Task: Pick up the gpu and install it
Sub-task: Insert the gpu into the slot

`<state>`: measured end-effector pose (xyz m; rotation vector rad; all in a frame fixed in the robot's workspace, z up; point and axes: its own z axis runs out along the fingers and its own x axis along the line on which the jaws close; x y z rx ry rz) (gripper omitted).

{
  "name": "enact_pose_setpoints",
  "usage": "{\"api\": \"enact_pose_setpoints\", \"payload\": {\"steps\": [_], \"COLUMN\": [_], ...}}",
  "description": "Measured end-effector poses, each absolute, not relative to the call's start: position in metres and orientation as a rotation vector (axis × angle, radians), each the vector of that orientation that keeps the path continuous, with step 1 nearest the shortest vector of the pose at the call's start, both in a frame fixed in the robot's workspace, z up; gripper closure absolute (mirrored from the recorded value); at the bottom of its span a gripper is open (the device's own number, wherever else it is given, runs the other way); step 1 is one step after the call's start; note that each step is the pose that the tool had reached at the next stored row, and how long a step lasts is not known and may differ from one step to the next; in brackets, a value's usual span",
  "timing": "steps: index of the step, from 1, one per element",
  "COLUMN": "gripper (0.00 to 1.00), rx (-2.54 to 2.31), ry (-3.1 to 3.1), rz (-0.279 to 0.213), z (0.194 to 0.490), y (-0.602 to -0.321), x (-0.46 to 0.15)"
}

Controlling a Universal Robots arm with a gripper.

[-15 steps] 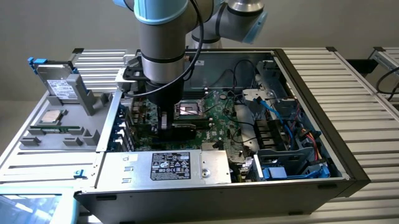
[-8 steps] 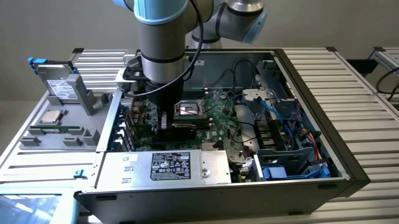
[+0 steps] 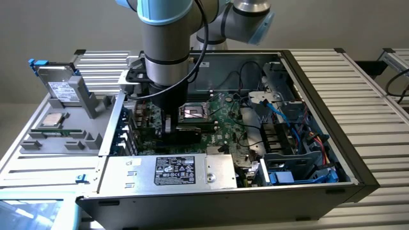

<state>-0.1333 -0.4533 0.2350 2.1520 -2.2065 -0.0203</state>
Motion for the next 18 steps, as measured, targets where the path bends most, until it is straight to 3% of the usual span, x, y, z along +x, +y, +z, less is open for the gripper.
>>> {"api": "enact_pose_setpoints", "payload": {"steps": [5, 6, 18], "gripper": [0.58, 0.51, 0.51], "rx": [2.152, 2.152, 2.150], "ry": [-2.207, -2.207, -2.205], "rz": [-0.020, -0.020, -0.015], "z": [0.236, 0.236, 0.285], "y": [-0.453, -0.453, -0.452], "x": [-0.133, -0.133, -0.133]}}
